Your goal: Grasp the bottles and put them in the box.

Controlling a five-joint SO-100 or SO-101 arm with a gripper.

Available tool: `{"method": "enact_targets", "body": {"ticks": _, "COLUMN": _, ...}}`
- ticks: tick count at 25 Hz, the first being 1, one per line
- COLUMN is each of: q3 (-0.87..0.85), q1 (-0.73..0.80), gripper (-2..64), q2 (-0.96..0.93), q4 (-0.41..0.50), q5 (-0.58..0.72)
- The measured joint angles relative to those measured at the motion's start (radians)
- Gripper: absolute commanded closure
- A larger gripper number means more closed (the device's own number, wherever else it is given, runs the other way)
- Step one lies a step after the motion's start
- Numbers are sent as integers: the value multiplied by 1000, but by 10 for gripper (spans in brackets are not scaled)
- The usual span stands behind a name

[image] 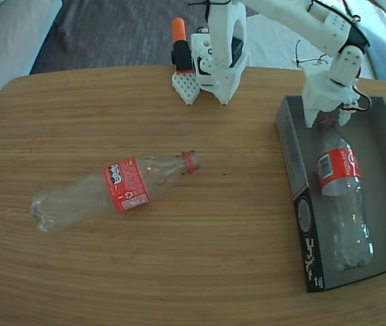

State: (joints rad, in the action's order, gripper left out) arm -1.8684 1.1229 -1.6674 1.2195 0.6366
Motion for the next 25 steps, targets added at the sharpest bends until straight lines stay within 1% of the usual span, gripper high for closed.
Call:
{"method": "enact_targets", "body": {"ticks": 4, "q3": 8, "q1": -17, "gripper": 329, "q2": 0, "q4": 6, "q5": 0}}
{"method": "enact_targets", "body": {"ticks": 7, "q3": 71, "q1": -64, "gripper": 347, "q2": 0, "q4": 9, "q5": 0}}
{"method": "enact_targets", "body": {"ticks": 14, "q3": 342, "q1": -189, "gripper": 347, "q2": 0, "q4": 138, "q5": -3}}
{"method": "enact_targets", "body": {"ticks": 18, "q3": 463, "q1": -287, "gripper": 347, "q2": 0, "q4": 212, "q5": -3}}
{"method": "enact_targets", "body": {"ticks": 20, "q3": 486, "q1": -356, "gripper": 347, "q2": 0, "q4": 236, "q5": -28}}
{"method": "enact_targets", "body": {"ticks": 25, "q3": 489, "q1": -497, "gripper": 347, "q2": 0, "q4": 310, "q5": -202}}
